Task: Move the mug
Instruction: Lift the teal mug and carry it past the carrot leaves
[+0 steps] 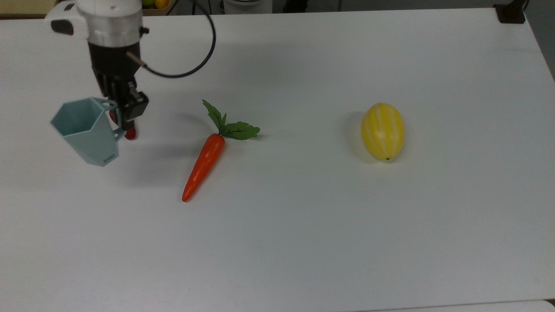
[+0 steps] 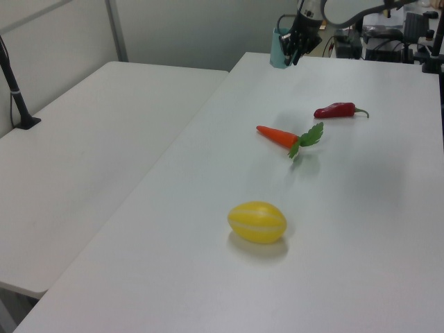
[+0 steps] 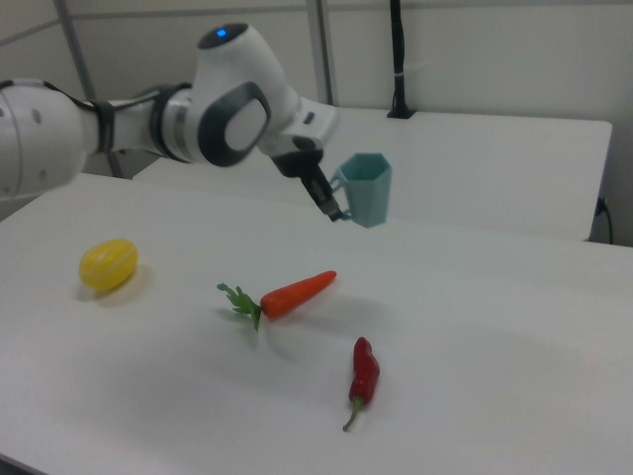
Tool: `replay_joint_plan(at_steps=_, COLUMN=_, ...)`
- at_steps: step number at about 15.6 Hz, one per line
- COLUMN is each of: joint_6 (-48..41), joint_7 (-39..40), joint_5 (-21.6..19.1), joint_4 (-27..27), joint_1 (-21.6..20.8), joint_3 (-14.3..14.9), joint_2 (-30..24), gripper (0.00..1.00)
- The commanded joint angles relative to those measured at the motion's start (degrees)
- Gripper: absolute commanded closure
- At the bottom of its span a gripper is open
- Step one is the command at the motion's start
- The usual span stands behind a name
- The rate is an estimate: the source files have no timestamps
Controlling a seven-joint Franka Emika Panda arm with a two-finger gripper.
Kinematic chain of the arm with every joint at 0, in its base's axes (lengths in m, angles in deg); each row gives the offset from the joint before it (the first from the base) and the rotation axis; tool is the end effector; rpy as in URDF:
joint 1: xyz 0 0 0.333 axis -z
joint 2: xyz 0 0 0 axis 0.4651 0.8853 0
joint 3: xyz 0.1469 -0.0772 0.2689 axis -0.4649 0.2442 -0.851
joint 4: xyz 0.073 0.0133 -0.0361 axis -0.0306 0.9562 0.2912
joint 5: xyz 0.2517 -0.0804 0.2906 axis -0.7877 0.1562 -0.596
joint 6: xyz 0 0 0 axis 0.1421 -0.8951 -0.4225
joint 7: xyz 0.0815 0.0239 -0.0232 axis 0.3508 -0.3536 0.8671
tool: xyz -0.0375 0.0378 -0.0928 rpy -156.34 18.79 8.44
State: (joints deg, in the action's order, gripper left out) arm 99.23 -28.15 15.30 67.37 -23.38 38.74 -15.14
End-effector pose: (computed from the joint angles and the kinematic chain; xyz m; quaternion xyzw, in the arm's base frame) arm 0.6739 -0.1066 0.5076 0.9108 -0.3582 0.2054 0.0003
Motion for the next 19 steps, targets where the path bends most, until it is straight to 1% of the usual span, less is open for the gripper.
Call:
replay_joint_plan(at_steps=1, joint_6=-5.94, joint_7=2.63, joint_5=0.02, joint_4=1.94, joint_1=0.32, joint_3=-3.12, joint_2=-6.07, gripper=0.86)
replay_joint_plan(at_steps=5, joint_6=-15.24, joint_7=10.44, joint_5=-1.65, joint_4=2.56, joint_1=0.32, joint_3=-5.76, joint_2=-9.67, gripper=0.86)
replay_joint_plan(at_steps=7, joint_6=-19.21, joint_7=15.27, joint_5=-2.88, joint_4=3.87, joint_1=0.32, joint_3=-7.25, joint_2=-11.43, gripper=0.86)
replay_joint_plan(at_steps=8, joint_6=-20.10, joint_7=17.91, joint_5=-3.40, joint_4=5.71, joint_1=0.24, joint_3=-7.87, joint_2=-12.83, gripper=0.86)
replay_joint_plan(at_steps=11, joint_6=-20.02, joint_7=28.10, joint_5=-4.37, joint_4=16.41, joint_1=-0.47, joint_3=-9.19, joint_2=-19.50, gripper=0.86)
replay_joint_plan(at_steps=14, joint_6=-20.02, joint_7=36.20, joint_5=-5.78, joint_4=23.20, joint_1=-0.73, joint_3=-9.54, joint_2=-24.08, gripper=0.86)
replay_joint_plan(at_steps=19, joint_6=-18.44, joint_7=43.85, joint_5=-5.78, joint_4=32.25, joint_1=-2.31, joint_3=-9.54, joint_2=-26.90, gripper=0.83)
